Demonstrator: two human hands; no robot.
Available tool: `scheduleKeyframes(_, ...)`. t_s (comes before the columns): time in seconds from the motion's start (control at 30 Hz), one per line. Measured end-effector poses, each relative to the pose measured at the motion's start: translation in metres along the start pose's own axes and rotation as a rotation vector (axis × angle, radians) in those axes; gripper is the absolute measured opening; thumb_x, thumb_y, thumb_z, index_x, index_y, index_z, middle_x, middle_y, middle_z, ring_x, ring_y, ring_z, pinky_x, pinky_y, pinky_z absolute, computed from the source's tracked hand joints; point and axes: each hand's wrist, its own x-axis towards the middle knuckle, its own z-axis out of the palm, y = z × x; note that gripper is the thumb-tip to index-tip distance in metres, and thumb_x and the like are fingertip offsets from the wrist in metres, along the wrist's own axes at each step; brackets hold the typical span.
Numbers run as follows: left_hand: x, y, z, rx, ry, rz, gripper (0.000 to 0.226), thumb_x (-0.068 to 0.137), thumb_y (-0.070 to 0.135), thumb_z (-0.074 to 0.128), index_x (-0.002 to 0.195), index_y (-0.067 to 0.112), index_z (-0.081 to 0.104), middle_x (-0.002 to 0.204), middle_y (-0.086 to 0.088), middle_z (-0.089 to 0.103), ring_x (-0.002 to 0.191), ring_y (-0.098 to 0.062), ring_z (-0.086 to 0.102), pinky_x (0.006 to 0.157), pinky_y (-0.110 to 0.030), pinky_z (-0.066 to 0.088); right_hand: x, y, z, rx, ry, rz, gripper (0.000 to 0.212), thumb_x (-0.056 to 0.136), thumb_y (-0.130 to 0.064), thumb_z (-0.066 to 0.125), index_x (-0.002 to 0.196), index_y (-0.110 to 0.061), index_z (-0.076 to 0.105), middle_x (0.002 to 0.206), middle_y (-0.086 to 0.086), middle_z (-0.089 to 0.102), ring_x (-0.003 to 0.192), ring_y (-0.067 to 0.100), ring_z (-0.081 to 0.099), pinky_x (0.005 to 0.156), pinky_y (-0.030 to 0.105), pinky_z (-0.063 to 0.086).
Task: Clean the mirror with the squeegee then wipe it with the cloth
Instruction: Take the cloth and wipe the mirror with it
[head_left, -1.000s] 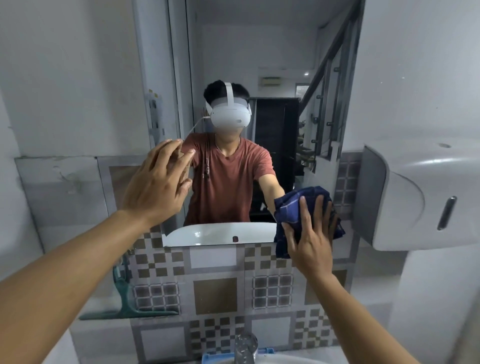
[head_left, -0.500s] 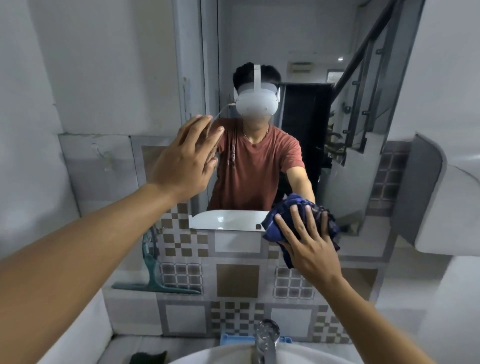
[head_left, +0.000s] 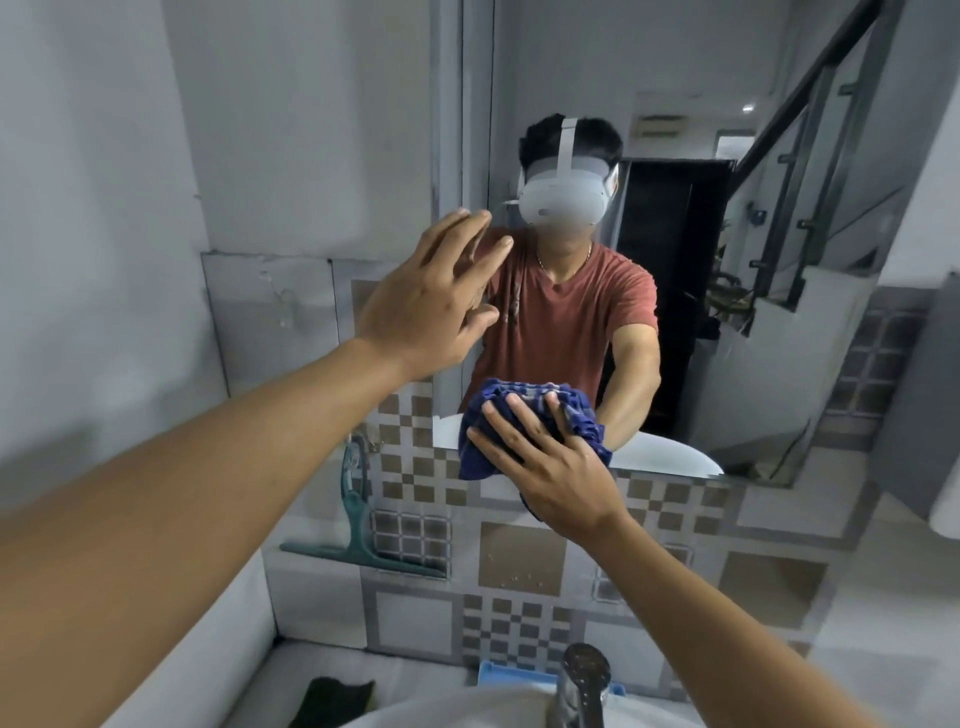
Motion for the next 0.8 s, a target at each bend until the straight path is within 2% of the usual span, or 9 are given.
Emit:
scheduleKeyframes(0.23, -0.001, 0.001, -0.001, -0.014, -0.015, -0.007, 0.066, 0.091, 0.037, 0.064, 0.149, 0.011, 0.044, 0.154, -0.018, 0.039, 0.147, -0.033, 0.029, 0.095, -0.043, 0.056, 0.036, -0.023, 0.001, 0.054, -0.089, -0.105, 0.053, 0.099, -0.02, 0.033, 0.152, -0.017, 0.043, 0.161, 0.01, 0.035, 0.15, 0.032, 0.03, 0.12, 0.056, 0.014)
scheduleKeyframes(0.43, -0.003, 0.0, -0.005, -0.009, -0.034, 0.011, 0.065, 0.093, 0.034, 0.062, 0.15, 0.011, 0.043, 0.155, -0.02, 0.037, 0.148, -0.034, 0.028, 0.096, -0.043, 0.053, 0.042, -0.038, 0.003, 0.133, -0.278, -0.235, 0.053, 0.098, -0.027, 0.028, 0.145, -0.021, 0.052, 0.157, 0.007, 0.043, 0.148, 0.029, 0.033, 0.122, 0.053, 0.012)
scheduleKeyframes(0.53, -0.008, -0.001, -0.009, -0.028, -0.053, 0.004, 0.062, 0.093, 0.033, 0.062, 0.148, 0.011, 0.045, 0.155, -0.019, 0.036, 0.148, -0.034, 0.028, 0.096, -0.045, 0.054, 0.037, -0.048, -0.003, 0.288, -0.345, -0.258, 0.046, 0.101, -0.026, 0.034, 0.14, -0.022, 0.058, 0.154, 0.007, 0.047, 0.147, 0.028, 0.037, 0.123, 0.054, 0.022)
scheduleKeyframes(0.6, -0.015, -0.002, -0.014, -0.046, -0.086, -0.004, 0.058, 0.093, 0.033, 0.061, 0.146, 0.011, 0.048, 0.155, -0.018, 0.036, 0.147, -0.033, 0.03, 0.093, -0.046, 0.057, 0.034, -0.055, -0.017, 0.472, -0.394, -0.17, 0.041, 0.105, -0.024, 0.042, 0.145, -0.018, 0.052, 0.159, 0.009, 0.04, 0.149, 0.03, 0.031, 0.122, 0.053, 0.023)
scheduleKeyframes(0.67, -0.026, 0.0, -0.023, -0.068, -0.117, -0.027, 0.055, 0.093, 0.03, 0.062, 0.143, 0.012, 0.052, 0.155, -0.016, 0.037, 0.145, -0.032, 0.034, 0.086, -0.045, 0.06, 0.031, -0.059, -0.036, 0.695, -0.41, 0.037, 0.041, 0.107, -0.028, 0.043, 0.147, -0.02, 0.046, 0.161, 0.005, 0.036, 0.149, 0.026, 0.03, 0.122, 0.044, 0.024)
scheduleKeyframes(0.73, -0.043, 0.003, -0.031, -0.135, -0.13, -0.081, 0.05, 0.094, 0.025, 0.061, 0.142, 0.013, 0.054, 0.151, -0.01, 0.043, 0.137, -0.03, 0.044, 0.085, -0.045, 0.06, 0.031, -0.057, -0.059, 0.916, -0.368, 0.293, 0.036, 0.106, -0.03, 0.046, 0.141, -0.022, 0.048, 0.151, 0.0, 0.048, 0.135, 0.025, 0.047, 0.105, 0.037, 0.04)
scheduleKeyframes(0.8, -0.062, 0.008, -0.038, -0.294, -0.151, -0.179, 0.043, 0.097, 0.018, 0.056, 0.14, 0.016, 0.056, 0.145, -0.003, 0.051, 0.126, -0.025, 0.054, 0.092, -0.047, 0.057, 0.035, -0.052, -0.08, 1.113, -0.322, 0.533, 0.028, 0.104, -0.029, 0.051, 0.13, -0.019, 0.053, 0.13, 0.003, 0.062, 0.116, 0.028, 0.057, 0.089, 0.036, 0.044)
